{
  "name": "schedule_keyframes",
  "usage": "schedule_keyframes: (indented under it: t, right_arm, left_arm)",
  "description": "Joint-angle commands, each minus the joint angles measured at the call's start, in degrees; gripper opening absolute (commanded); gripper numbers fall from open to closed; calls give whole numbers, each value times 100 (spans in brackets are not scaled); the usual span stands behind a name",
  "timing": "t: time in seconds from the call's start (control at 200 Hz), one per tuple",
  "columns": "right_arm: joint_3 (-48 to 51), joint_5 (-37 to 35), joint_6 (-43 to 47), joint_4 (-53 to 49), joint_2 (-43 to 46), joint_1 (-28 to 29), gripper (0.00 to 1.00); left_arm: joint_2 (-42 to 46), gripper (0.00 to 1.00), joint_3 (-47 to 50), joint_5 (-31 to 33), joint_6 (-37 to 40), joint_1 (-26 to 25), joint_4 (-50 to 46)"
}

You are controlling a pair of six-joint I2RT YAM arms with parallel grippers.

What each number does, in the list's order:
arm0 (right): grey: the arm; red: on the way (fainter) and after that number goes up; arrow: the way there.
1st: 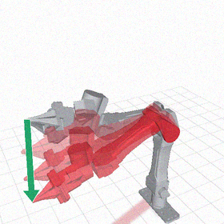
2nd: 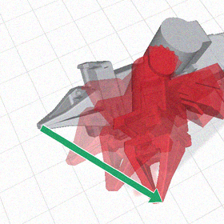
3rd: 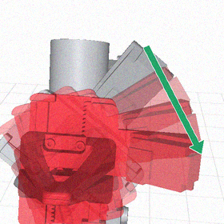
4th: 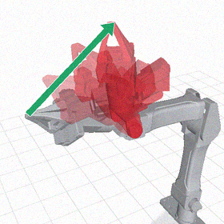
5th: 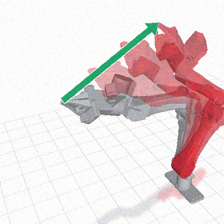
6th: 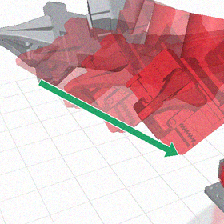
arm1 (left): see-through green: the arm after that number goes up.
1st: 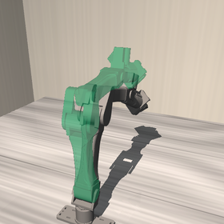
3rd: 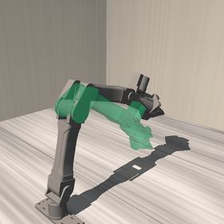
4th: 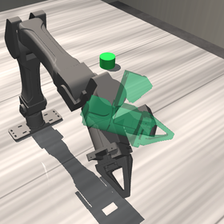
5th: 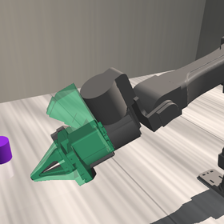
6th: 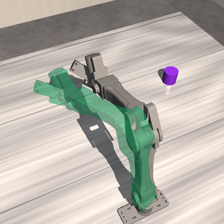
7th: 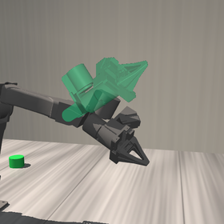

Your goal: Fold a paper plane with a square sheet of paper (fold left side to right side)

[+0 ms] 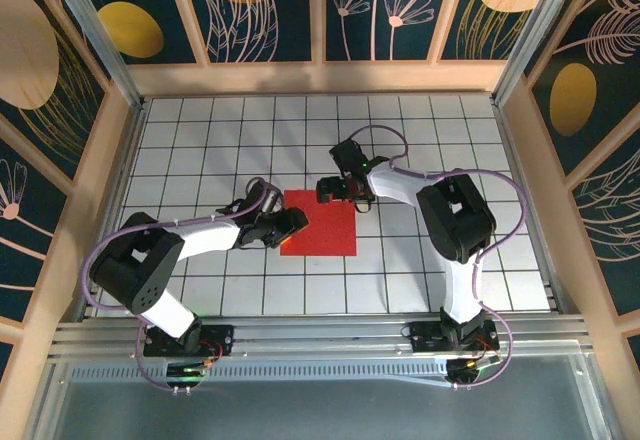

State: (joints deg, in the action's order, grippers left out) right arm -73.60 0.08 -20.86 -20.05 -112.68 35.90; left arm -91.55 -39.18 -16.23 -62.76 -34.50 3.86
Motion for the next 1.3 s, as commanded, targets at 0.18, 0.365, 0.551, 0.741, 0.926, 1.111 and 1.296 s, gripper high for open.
schedule_keyframes:
  t: [0.18,0.365,0.551,0.741,0.926,1.111,1.296]
  right_arm:
    - [-66,-27,-1,-288,-167,367,98]
    - [-31,-7,-132,-408,-105,612,95]
    - [-14,118,-289,-446,0,781,87]
    - [12,458,-331,-385,0,831,69]
    - [77,730,-331,-335,111,784,49]
    - [346,1400,-339,-92,529,519,38]
    - [813,2428,-338,269,1291,-11,36]
  left_arm:
    - [-179,59,130,58,49,-13,-125]
    - [-241,56,146,40,8,-13,-30]
    - [-137,55,180,85,-52,-13,74]
    - [-67,55,209,56,-167,-13,277]
    - [85,56,192,125,-313,-12,440]
    - [539,62,112,339,-217,150,215]
    - [1244,72,234,253,111,646,135]
